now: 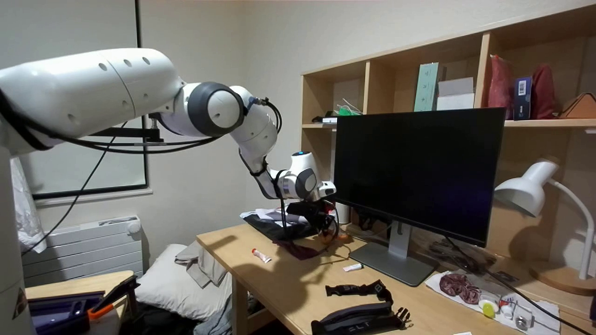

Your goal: Move the white tube to the left then put the brown doll on the open drawer

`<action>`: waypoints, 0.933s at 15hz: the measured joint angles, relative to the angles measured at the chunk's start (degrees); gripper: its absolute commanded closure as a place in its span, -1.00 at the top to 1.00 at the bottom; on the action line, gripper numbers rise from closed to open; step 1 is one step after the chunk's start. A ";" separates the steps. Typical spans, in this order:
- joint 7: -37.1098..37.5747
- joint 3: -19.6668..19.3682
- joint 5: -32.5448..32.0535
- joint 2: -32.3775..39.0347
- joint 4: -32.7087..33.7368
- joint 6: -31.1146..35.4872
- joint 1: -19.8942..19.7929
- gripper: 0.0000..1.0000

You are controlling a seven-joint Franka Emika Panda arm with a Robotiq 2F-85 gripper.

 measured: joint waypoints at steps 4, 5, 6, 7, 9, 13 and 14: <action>-8.66 3.78 -0.01 -5.29 -3.81 -7.78 -2.08 -0.84; -10.99 4.55 -0.01 -7.01 -5.50 -9.89 -2.74 -0.83; -13.28 5.01 -0.04 -8.84 -7.45 -11.87 -3.36 -0.84; -15.28 5.15 -0.15 -10.76 -9.64 -13.54 -3.90 -0.84; -18.18 5.09 -0.92 -14.61 -14.48 -15.09 -5.02 -0.84; -20.55 3.70 -3.83 -22.29 -26.14 -15.13 -7.54 -0.83; -20.55 3.17 -4.54 -24.10 -29.00 -14.92 -8.22 -0.83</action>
